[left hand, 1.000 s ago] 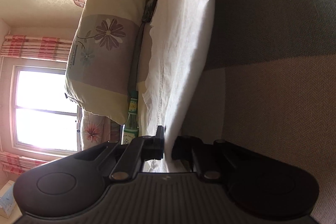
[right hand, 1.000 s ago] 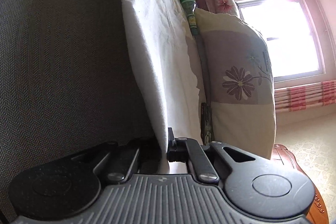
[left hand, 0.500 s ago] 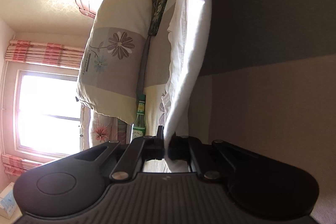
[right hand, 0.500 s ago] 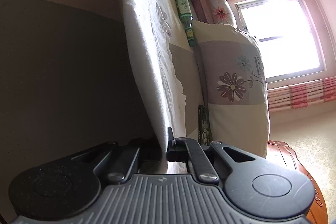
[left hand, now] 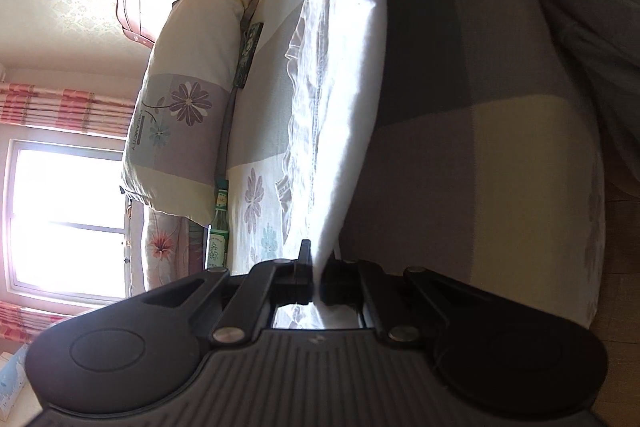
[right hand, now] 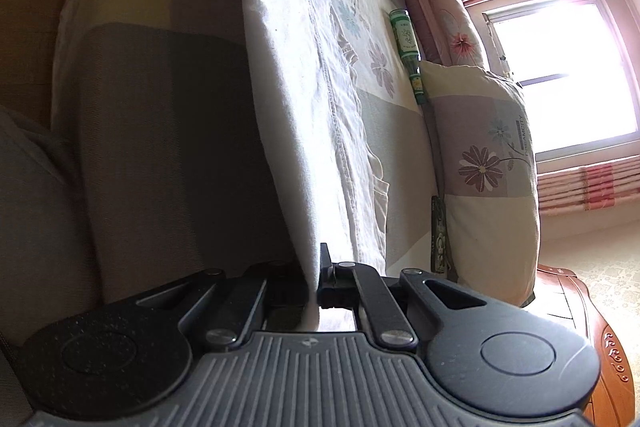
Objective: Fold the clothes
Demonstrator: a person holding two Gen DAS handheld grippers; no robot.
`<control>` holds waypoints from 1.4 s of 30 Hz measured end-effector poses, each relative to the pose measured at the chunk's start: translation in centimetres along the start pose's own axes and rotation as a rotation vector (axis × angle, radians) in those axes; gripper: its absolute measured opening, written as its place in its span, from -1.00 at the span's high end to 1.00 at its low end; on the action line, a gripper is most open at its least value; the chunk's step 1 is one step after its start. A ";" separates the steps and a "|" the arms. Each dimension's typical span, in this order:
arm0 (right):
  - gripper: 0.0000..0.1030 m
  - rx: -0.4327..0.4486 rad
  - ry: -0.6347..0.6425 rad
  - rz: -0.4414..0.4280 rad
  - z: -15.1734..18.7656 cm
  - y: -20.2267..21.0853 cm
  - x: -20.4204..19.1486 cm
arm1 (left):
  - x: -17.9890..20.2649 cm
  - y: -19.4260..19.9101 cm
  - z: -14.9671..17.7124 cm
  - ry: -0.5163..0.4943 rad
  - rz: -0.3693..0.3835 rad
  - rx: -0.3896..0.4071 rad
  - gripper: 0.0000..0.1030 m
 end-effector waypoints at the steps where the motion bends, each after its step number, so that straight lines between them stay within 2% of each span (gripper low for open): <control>1: 0.88 0.003 -0.004 -0.005 -0.2 0.3 -0.3 | 0.3 0.4 0.3 0.004 0.002 -0.005 0.97; 11: 0.82 -0.016 -0.137 -0.116 -0.3 0.5 -2.7 | 3.1 -0.2 1.8 0.033 0.071 -0.052 0.96; 15: 0.70 -0.023 -0.198 -0.230 0.4 1.7 -3.2 | 3.4 0.8 3.2 0.092 0.198 -0.093 0.85; 16: 0.64 -0.027 -0.219 -0.256 0.9 2.3 -3.2 | 3.3 1.6 3.7 0.119 0.248 -0.100 0.77; 18: 0.63 -0.037 -0.267 -0.303 1.9 3.5 -3.0 | 3.0 3.4 4.7 0.180 0.354 -0.110 0.77; 19: 0.60 -0.037 -0.301 -0.312 2.6 4.2 -2.6 | 2.3 3.5 5.0 0.216 0.357 -0.109 0.76; 23: 0.19 -0.018 -0.482 -0.323 5.3 6.9 -0.4 | -1.1 3.0 6.0 0.368 0.306 -0.096 0.76; 24: 0.15 -0.009 -0.541 -0.316 5.8 7.0 0.6 | -2.0 2.9 6.3 0.406 0.292 -0.093 0.75; 27: -0.02 0.007 -0.719 -0.276 7.0 5.3 3.7 | -4.6 2.5 7.1 0.520 0.252 -0.084 0.68; 29: -0.22 0.022 -0.869 -0.274 7.7 1.2 6.3 | -4.7 0.8 7.7 0.620 0.292 -0.110 0.66; 31: -0.24 0.038 -0.986 -0.308 7.6 -0.6 6.1 | -3.8 -0.5 8.9 0.688 0.358 -0.141 0.66; 34: -0.25 0.005 -1.089 -0.364 7.1 -3.2 3.8 | -1.8 0.6 11.4 0.734 0.391 -0.159 0.67; 35: -0.31 -0.026 -1.099 -0.375 7.1 -4.1 2.7 | -1.8 1.2 12.0 0.756 0.394 -0.149 0.65; 36: -0.36 -0.018 -1.106 -0.363 7.3 -4.2 2.0 | -1.8 1.8 12.6 0.778 0.397 -0.138 0.65; 37: -0.51 0.004 -1.113 -0.344 7.4 -4.1 1.4 | -2.0 2.1 12.9 0.784 0.406 -0.138 0.64; 38: -0.64 0.016 -1.116 -0.347 7.5 -3.8 1.1 | -2.2 2.3 13.1 0.784 0.415 -0.141 0.57; 39: -0.66 0.009 -1.118 -0.350 7.5 -3.5 1.0 | -2.6 2.2 13.0 0.768 0.417 -0.148 0.50; 41: -0.72 -0.019 -1.121 -0.344 7.4 -3.3 1.0 | -3.6 1.7 12.9 0.734 0.399 -0.161 0.07; 42: -0.74 -0.035 -1.120 -0.338 7.2 -3.3 1.0 | -4.3 1.3 12.9 0.746 0.377 -0.156 0.01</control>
Point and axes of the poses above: each gripper's, at about its wrist camera, not at the fingertips, and y roughly against the way its jaws point, x to its right, z to its underside, the point moved 7 cm from there along -y, roughly the way its jaws point, and after that the axes turned 12 degrees about y, right-handed, at the moved point
